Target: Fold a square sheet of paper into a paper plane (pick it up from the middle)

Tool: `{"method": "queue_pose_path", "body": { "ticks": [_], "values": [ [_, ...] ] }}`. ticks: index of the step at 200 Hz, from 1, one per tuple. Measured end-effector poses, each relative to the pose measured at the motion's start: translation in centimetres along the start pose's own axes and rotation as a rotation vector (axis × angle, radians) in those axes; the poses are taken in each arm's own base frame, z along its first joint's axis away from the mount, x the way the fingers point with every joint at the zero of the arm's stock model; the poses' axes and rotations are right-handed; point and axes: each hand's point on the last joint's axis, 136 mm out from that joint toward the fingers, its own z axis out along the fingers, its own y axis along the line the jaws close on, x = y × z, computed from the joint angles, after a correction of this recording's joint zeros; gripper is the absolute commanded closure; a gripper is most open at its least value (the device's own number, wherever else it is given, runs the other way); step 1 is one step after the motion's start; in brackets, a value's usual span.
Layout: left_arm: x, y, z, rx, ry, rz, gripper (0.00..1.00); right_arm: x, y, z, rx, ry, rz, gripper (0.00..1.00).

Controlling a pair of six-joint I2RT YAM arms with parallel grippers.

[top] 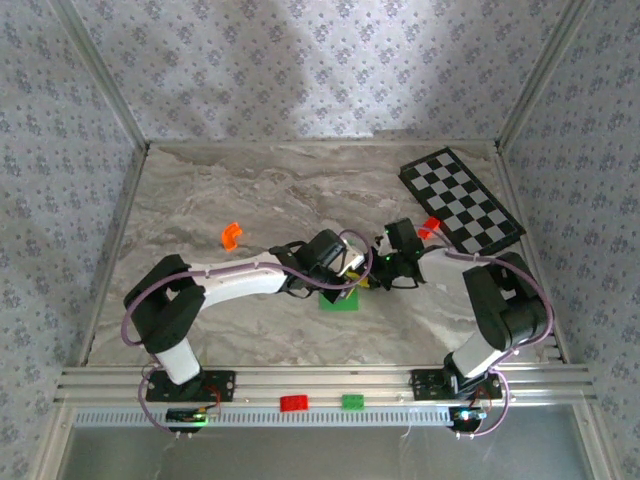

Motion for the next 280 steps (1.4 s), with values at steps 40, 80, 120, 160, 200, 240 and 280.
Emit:
{"method": "queue_pose_path", "body": {
  "ticks": [40,80,120,160,200,240,280],
  "values": [
    [0.4,0.1,-0.1,-0.022,0.021,0.034,0.94,0.1,0.1,0.1,0.009,0.026,-0.022,0.85],
    [0.3,0.1,-0.4,-0.034,0.019,0.056,0.92,0.4,0.1,0.2,0.006,0.046,-0.035,0.96],
    [0.6,-0.1,-0.4,-0.062,0.026,0.092,0.71,0.5,0.1,0.2,0.006,0.05,-0.036,1.0],
    [0.7,-1.0,-1.1,-0.135,0.006,0.186,0.51,0.5,0.2,0.2,0.001,0.053,-0.035,1.0],
    [1.2,-2.8,-1.1,-0.216,0.004,0.31,0.44,0.4,0.5,0.2,-0.014,0.053,-0.031,1.0],
    [1.4,-2.4,0.1,-0.334,0.023,0.37,0.43,0.4,0.6,0.2,-0.018,0.051,-0.031,1.0],
    [2.1,-1.0,0.9,-0.414,0.06,0.384,0.48,0.4,0.6,0.2,-0.018,0.051,-0.03,1.0]
  ]
}}
